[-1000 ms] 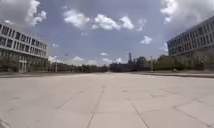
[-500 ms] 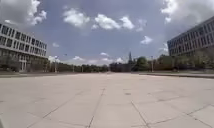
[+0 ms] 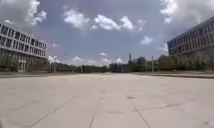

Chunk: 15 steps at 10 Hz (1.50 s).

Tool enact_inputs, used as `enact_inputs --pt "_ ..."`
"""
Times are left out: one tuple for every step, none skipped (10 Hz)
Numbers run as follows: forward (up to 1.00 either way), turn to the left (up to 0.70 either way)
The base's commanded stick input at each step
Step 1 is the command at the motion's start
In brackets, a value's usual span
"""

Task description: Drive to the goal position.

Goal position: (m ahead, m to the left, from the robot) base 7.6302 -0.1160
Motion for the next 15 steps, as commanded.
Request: enact_inputs --pt "0.7 0.0" --pt "0.7 0.0" --pt "0.7 0.0" --pt "0.7 0.0" --pt "0.7 0.0" --pt "0.7 0.0" --pt "0.7 0.0" --pt "0.7 0.0" --pt "0.7 0.0" --pt "0.7 0.0" --pt "0.7 0.0" --pt "0.7 0.0" --pt "0.7 0.0" --pt "0.7 0.0" --pt "0.7 0.0"
